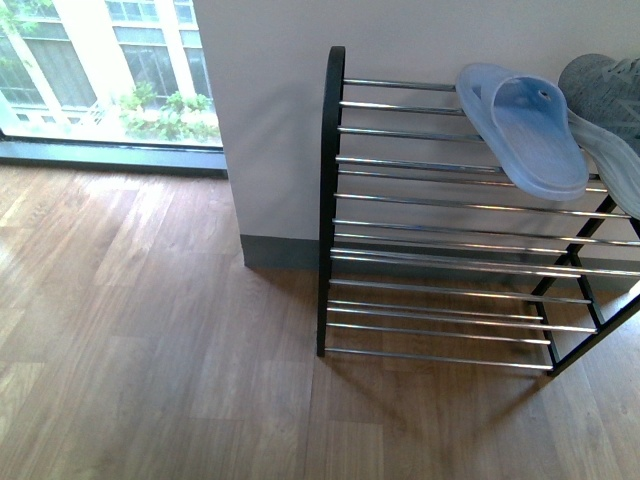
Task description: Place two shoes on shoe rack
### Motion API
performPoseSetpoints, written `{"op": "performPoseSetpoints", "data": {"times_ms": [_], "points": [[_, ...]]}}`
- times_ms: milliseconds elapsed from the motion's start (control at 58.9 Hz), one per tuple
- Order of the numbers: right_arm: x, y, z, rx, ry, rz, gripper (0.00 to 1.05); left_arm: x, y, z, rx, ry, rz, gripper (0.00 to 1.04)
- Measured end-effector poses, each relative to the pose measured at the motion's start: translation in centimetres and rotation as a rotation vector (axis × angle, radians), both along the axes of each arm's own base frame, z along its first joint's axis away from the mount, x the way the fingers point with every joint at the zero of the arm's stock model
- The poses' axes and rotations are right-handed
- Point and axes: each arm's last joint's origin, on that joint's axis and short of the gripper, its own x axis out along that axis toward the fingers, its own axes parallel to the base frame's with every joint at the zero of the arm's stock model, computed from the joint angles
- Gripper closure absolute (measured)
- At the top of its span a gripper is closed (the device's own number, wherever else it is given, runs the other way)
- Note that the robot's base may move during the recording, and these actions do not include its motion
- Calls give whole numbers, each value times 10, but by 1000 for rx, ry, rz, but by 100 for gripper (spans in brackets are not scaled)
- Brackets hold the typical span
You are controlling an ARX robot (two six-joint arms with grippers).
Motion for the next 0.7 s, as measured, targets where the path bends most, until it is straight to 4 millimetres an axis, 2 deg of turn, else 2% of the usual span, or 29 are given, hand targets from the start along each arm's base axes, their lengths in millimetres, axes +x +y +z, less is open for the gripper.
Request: {"op": "performPoseSetpoints", "data": {"times_ms": [136,696], "points": [[-9,0,-9,0,10,0,103,0,0,0,0,0,0,103],[-32,0,1,0,-26,0,103,0,0,0,0,0,0,103]]}}
